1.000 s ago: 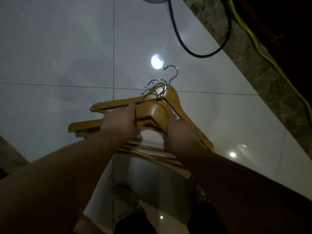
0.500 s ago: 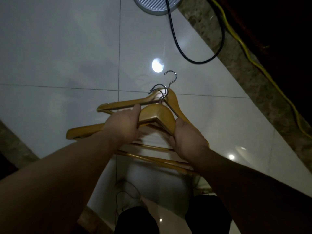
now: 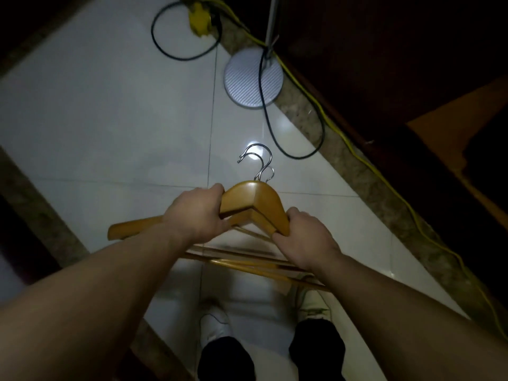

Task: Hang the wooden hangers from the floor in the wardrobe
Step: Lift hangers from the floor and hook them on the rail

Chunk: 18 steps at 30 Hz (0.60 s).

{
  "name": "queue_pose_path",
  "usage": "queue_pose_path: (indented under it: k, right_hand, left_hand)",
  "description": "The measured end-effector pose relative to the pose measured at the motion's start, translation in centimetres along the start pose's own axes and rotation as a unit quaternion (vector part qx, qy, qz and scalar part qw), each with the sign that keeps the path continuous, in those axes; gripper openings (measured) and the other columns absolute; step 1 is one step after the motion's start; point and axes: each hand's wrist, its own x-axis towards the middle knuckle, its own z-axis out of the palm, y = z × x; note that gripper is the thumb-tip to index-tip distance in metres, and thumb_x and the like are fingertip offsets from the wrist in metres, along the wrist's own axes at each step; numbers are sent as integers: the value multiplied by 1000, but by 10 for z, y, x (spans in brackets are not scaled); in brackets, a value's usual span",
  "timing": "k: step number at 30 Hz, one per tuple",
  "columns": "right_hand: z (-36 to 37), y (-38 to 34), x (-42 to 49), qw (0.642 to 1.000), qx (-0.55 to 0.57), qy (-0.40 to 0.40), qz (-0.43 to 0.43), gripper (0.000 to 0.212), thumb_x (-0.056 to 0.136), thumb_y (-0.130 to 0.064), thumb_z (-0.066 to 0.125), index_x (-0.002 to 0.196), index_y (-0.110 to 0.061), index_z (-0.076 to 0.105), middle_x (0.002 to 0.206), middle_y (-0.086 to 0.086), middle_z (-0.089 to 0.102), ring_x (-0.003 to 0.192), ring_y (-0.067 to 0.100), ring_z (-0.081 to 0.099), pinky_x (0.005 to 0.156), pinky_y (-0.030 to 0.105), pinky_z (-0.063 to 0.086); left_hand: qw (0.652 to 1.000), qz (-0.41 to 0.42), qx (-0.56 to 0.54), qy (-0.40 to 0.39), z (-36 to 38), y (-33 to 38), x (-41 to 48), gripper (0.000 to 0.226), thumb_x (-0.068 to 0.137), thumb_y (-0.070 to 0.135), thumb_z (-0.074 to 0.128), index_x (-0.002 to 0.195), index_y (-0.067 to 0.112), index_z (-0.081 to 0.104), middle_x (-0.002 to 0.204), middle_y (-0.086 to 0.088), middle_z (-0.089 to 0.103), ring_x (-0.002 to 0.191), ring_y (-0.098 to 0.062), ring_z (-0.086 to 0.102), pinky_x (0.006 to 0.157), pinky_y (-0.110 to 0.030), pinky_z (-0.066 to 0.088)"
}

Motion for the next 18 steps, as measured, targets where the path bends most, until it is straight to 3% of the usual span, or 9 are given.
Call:
queue_pose_path:
  k: [3,6,9,16,18]
  right_hand:
    - [-34,-17,-30,1000,13,-7,7,39,87,-47,57,114,-20,51,99,6,64,91,29,62,74,34,49]
    - [-70,-35,-67,1000,10,8,5,41,84,-53,55,112,-23,53,103,5,65,95,29,62,78,37,51]
    - [-110,-59,-106,1000,6,20,-7,39,83,-53,54,106,-22,56,105,6,66,98,31,62,79,36,49]
    - [-210,-117,-192,996,19,76,-44,39,78,-56,52,104,-27,57,96,1,66,91,24,64,84,42,55]
    - [-242,-134,-216,993,11,103,-59,33,82,-51,54,102,-25,55,93,-1,63,89,22,62,81,38,53]
  left_hand:
    - [1000,-3,-4,-9,-44,13,-24,44,67,55,62,99,25,54,88,-2,64,82,-26,61,70,-35,54]
    - [1000,-4,15,-3,-89,24,-52,35,70,42,71,97,27,55,91,-1,65,86,-26,62,68,-32,52]
    - [1000,-15,22,4,-138,37,-84,36,68,42,70,97,28,54,92,1,66,89,-26,64,68,-31,52]
    - [996,-26,11,80,-281,78,-162,28,67,36,68,88,31,51,82,4,59,79,-24,58,61,-30,45]
    - [994,-19,11,109,-321,88,-184,29,67,36,70,87,32,51,80,5,58,78,-22,58,60,-30,44]
